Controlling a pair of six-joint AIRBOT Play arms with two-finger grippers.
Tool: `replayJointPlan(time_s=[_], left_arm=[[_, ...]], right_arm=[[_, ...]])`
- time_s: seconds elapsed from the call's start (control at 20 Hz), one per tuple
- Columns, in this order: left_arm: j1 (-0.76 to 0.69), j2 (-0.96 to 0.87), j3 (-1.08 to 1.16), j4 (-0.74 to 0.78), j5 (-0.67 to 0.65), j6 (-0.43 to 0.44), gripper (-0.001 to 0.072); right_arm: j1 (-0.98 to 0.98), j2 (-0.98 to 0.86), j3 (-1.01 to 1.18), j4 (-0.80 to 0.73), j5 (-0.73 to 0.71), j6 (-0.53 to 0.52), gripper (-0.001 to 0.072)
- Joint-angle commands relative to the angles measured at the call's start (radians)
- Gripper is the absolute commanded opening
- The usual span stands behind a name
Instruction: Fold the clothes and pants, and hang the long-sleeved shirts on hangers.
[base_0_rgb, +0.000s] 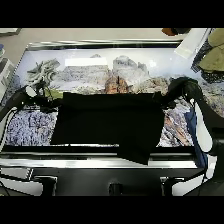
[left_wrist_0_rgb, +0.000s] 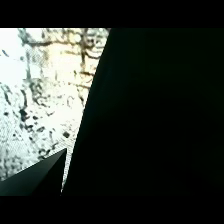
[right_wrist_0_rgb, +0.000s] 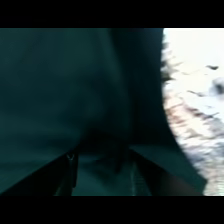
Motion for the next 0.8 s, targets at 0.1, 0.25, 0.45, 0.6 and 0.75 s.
replayJointPlan(time_s=[0.1, 0.25, 0.45, 0.6, 0.75], left_arm=[[0.08, 0.101, 0.023, 0.027, -0.155, 0.007, 0.0576], [0.159, 0.219, -0.049, 0.061, -0.251, 0.007, 0.0575], [0.239, 0.401, -0.284, 0.057, -0.209, -0.019, 0.0575], [0.26, 0.499, -0.439, 0.022, -0.174, -0.035, 0.0575], [0.261, 0.553, -0.516, -0.004, -0.174, -0.035, 0.0574]], right_arm=[[-0.128, 0.138, -0.002, 0.106, -0.178, -0.253, 0.0442], [-0.292, 0.272, -0.15, 0.249, -0.238, -0.339, 0.0441], [-0.35, 0.491, -0.549, 0.28, -0.248, -0.385, 0.0427], [-0.35, 0.625, -0.78, 0.349, -0.25, -0.411, 0.0426], [-0.35, 0.716, -0.912, 0.357, -0.241, -0.412, 0.042]])
